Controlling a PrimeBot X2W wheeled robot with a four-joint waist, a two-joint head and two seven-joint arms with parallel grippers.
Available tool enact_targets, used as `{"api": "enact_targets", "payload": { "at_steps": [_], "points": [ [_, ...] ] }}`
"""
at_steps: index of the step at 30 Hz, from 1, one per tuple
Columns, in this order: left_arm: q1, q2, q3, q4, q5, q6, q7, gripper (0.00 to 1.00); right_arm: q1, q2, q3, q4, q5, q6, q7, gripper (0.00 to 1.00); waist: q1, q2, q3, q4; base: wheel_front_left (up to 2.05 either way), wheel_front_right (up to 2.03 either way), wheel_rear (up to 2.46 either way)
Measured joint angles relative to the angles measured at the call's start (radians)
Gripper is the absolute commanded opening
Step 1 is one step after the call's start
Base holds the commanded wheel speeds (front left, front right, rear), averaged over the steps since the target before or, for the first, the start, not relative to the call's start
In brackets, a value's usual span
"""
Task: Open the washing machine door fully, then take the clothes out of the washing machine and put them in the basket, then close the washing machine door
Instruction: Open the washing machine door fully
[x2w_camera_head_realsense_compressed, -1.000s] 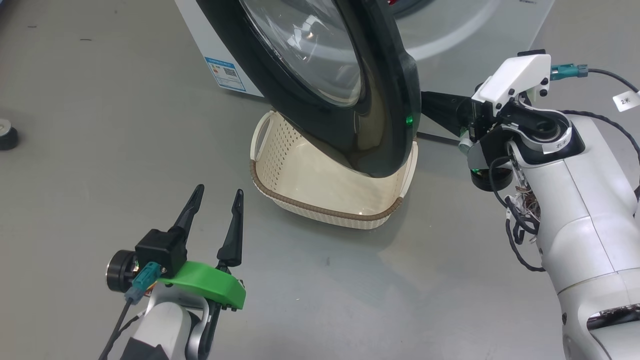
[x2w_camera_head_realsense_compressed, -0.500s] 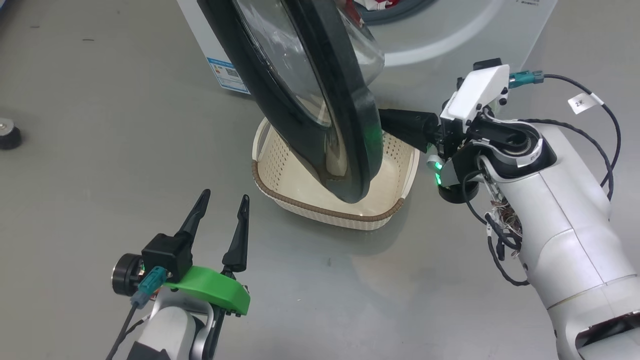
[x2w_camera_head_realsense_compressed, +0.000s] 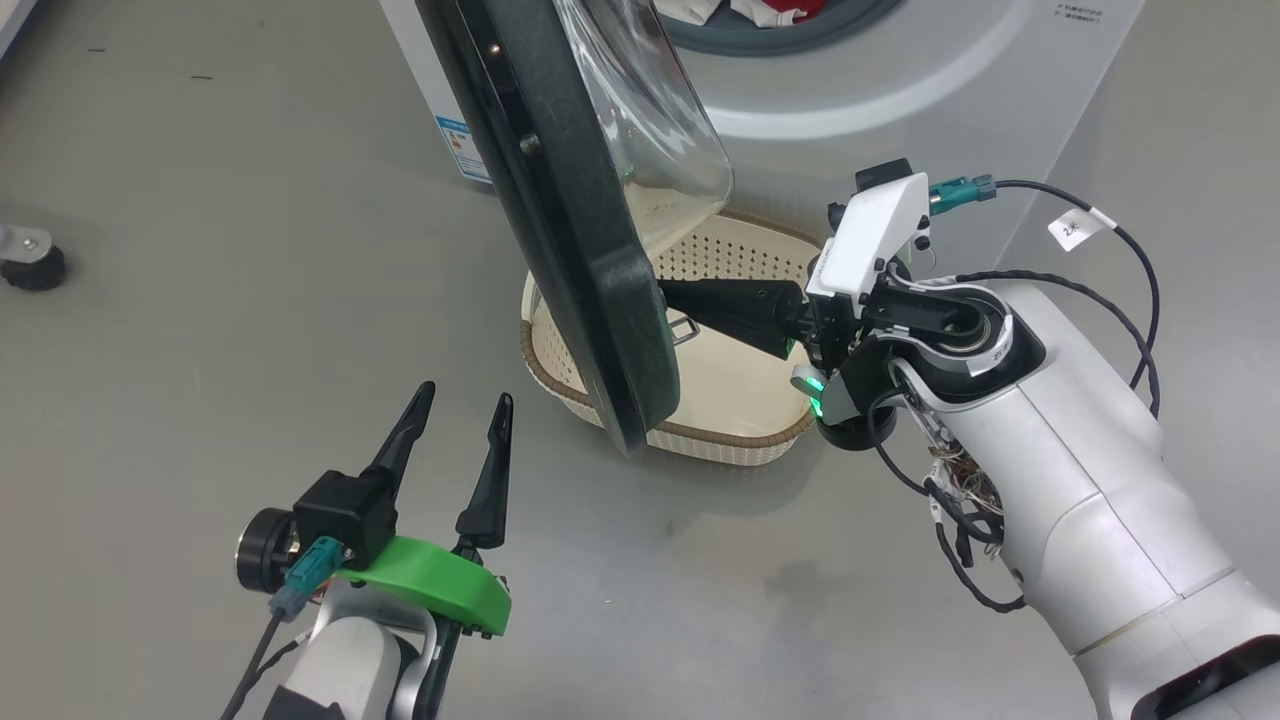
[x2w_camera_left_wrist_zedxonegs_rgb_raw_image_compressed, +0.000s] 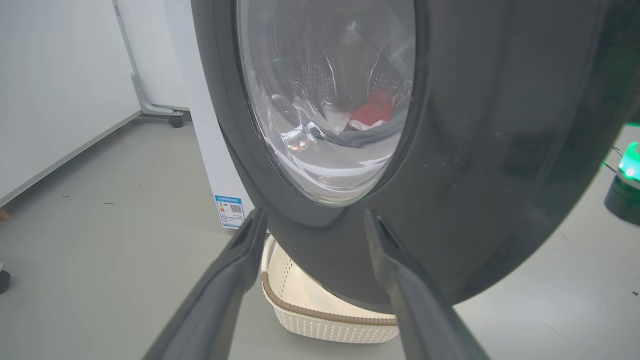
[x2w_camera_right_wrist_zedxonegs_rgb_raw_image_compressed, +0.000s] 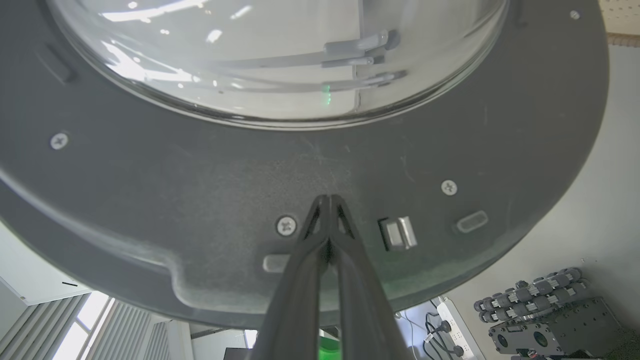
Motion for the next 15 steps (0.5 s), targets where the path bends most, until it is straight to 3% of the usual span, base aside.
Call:
{"api": "enact_targets", "payload": {
  "at_steps": [15],
  "points": [
    [0.005,0.000,-0.003,-0.007,-0.004,0.001,0.000,1.00,0.017,0.002,0.107,-0.061,0.063,-0.009,-0.079,0.00,0.0000,0.0000,-0.005,0.014,0.00,0.00,0.00]
  ]
}}
